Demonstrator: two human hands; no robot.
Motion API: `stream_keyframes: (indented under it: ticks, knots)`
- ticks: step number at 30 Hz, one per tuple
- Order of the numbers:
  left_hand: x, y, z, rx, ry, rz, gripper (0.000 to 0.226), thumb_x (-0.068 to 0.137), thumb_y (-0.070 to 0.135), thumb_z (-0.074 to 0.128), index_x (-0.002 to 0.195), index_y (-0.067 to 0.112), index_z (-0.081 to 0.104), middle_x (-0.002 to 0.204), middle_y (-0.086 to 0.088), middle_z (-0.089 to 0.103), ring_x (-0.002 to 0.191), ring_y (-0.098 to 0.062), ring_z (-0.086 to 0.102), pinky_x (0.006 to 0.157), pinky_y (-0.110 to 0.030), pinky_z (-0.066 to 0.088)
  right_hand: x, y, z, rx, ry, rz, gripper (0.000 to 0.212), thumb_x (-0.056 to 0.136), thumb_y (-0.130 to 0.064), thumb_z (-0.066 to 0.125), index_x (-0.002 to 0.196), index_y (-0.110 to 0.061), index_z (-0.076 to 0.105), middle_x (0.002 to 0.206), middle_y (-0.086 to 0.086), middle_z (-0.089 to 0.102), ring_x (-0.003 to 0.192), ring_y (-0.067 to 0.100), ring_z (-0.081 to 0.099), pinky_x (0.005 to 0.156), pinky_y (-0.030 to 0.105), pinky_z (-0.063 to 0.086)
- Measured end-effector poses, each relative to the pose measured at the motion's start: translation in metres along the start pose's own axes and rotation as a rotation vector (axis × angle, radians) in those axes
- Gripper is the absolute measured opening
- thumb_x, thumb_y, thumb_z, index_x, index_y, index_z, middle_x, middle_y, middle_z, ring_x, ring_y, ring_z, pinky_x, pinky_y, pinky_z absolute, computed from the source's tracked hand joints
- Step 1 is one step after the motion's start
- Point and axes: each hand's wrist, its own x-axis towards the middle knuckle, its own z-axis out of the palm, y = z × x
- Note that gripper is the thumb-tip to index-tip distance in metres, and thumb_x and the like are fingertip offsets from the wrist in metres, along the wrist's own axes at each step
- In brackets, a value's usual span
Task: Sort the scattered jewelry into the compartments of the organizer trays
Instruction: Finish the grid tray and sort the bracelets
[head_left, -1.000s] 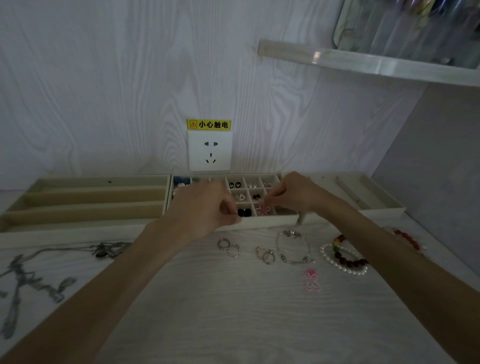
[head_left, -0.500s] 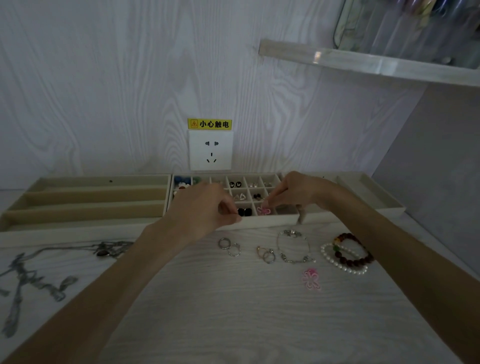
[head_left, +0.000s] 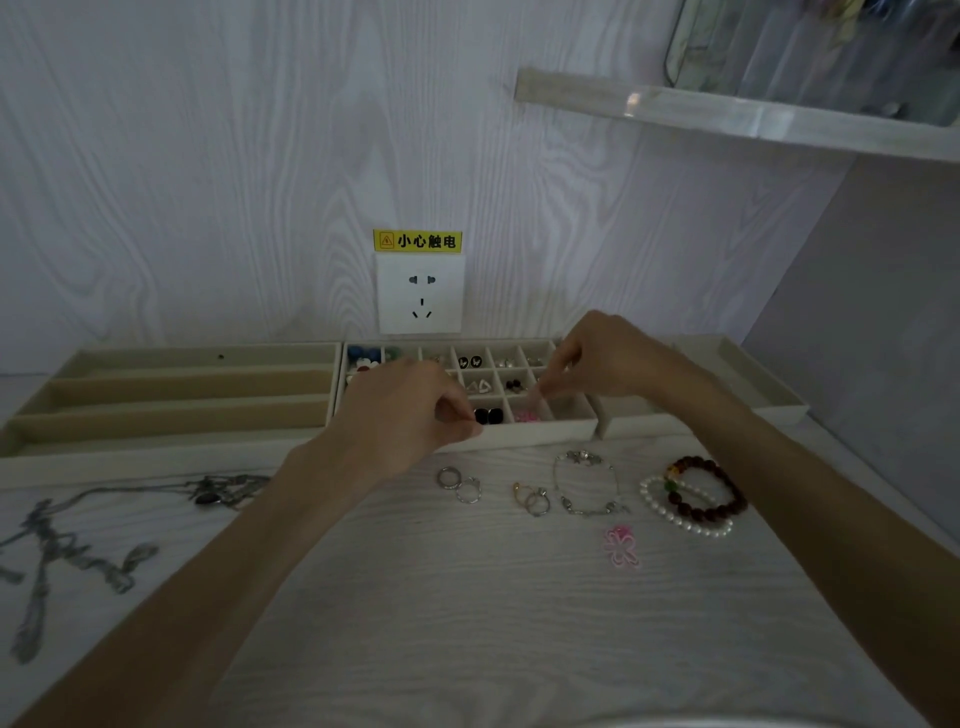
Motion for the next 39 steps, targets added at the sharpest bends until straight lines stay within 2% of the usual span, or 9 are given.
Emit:
stream_keyframes:
  ticks: [4, 7, 10, 14, 23, 27, 31, 36, 39]
  knots:
    - [-0.007, 0.006, -0.003, 0.064, 0.001, 0.001, 0.014, 0.085, 0.041, 0.064, 0.096, 0.036, 0.072, 0.083, 0.020, 0.063, 0.070, 0.003, 0.050, 0.055, -0.016, 0.032, -0.032, 0.001, -0.028, 0.029, -0.091, -0.047, 0.009, 0.076, -0.027, 0.075, 0.079, -0.019, 0.075, 0.038, -0.017, 0.047, 0.038, -0.002, 0.041, 0.040, 0.007, 0.028]
    - [-0.016, 0.024, -0.001, 0.047, 0.039, 0.022, 0.018, 0.084, 0.037, 0.066, 0.102, 0.035, 0.070, 0.092, 0.018, 0.065, 0.083, -0.002, 0.056, 0.066, -0.022, 0.041, -0.060, 0.014, -0.024, 0.010, -0.254, -0.058, 0.009, 0.076, -0.031, 0.074, 0.083, -0.026, 0.076, 0.055, -0.013, 0.061, 0.042, -0.001, 0.043, 0.045, 0.007, 0.031]
    - [-0.027, 0.053, 0.007, -0.022, -0.015, 0.071, 0.014, 0.084, 0.038, 0.066, 0.097, 0.037, 0.070, 0.082, 0.024, 0.058, 0.073, 0.005, 0.051, 0.058, -0.015, 0.034, -0.082, 0.029, -0.013, -0.012, -0.325, -0.050, 0.011, 0.075, -0.032, 0.076, 0.086, -0.032, 0.074, 0.069, -0.011, 0.067, 0.052, -0.006, 0.054, 0.052, 0.006, 0.038]
    - [-0.034, 0.076, 0.018, -0.159, -0.157, 0.076, 0.011, 0.083, 0.037, 0.066, 0.092, 0.039, 0.071, 0.073, 0.028, 0.056, 0.071, 0.007, 0.054, 0.057, -0.011, 0.033, -0.104, 0.037, -0.005, 0.073, -0.307, -0.102, 0.018, 0.074, -0.027, 0.077, 0.091, -0.024, 0.075, 0.074, -0.010, 0.069, 0.058, -0.008, 0.059, 0.054, 0.005, 0.041]
    - [-0.041, 0.085, 0.033, -0.249, -0.321, 0.026, 0.019, 0.079, 0.034, 0.071, 0.098, 0.038, 0.070, 0.098, 0.021, 0.069, 0.083, 0.008, 0.059, 0.075, -0.018, 0.045, -0.115, 0.048, 0.020, 0.006, -0.051, -0.145, 0.008, 0.077, -0.022, 0.075, 0.085, -0.024, 0.077, 0.079, -0.009, 0.072, 0.065, -0.008, 0.058, 0.060, 0.009, 0.043]
    - [-0.040, 0.088, 0.035, -0.277, -0.277, 0.005, 0.039, 0.075, 0.055, 0.068, 0.110, 0.036, 0.066, 0.105, 0.020, 0.066, 0.087, 0.006, 0.058, 0.076, -0.016, 0.045, -0.111, 0.042, 0.014, 0.028, -0.065, -0.082, 0.005, 0.081, -0.021, 0.071, 0.082, -0.021, 0.076, 0.071, -0.015, 0.066, 0.059, -0.015, 0.055, 0.057, 0.005, 0.040]
    - [-0.036, 0.094, 0.038, -0.419, -0.224, -0.043, 0.063, 0.067, 0.062, 0.070, 0.119, 0.028, 0.062, 0.109, 0.014, 0.066, 0.097, -0.001, 0.062, 0.091, -0.034, 0.051, -0.104, 0.027, -0.003, 0.085, -0.135, -0.029, 0.016, 0.085, -0.028, 0.066, 0.085, -0.014, 0.074, 0.083, 0.006, 0.072, 0.078, 0.013, 0.066, 0.075, 0.027, 0.050]
    - [-0.035, 0.096, 0.037, -0.511, -0.083, -0.040, 0.041, 0.073, 0.051, 0.073, 0.104, 0.026, 0.067, 0.097, 0.017, 0.067, 0.089, 0.000, 0.063, 0.086, -0.033, 0.053, -0.097, 0.007, -0.022, -0.012, -0.211, -0.029, 0.023, 0.089, -0.033, 0.061, 0.095, -0.014, 0.073, 0.091, 0.007, 0.072, 0.083, 0.023, 0.064, 0.074, 0.032, 0.049]
    - [-0.035, 0.092, 0.033, -0.547, -0.053, 0.027, 0.024, 0.083, 0.042, 0.066, 0.098, 0.025, 0.073, 0.092, 0.016, 0.071, 0.083, 0.003, 0.064, 0.081, -0.027, 0.054, -0.090, 0.001, -0.028, -0.012, -0.214, -0.006, 0.036, 0.089, -0.036, 0.059, 0.096, -0.002, 0.070, 0.068, 0.003, 0.057, 0.062, 0.019, 0.050, 0.055, 0.022, 0.040]
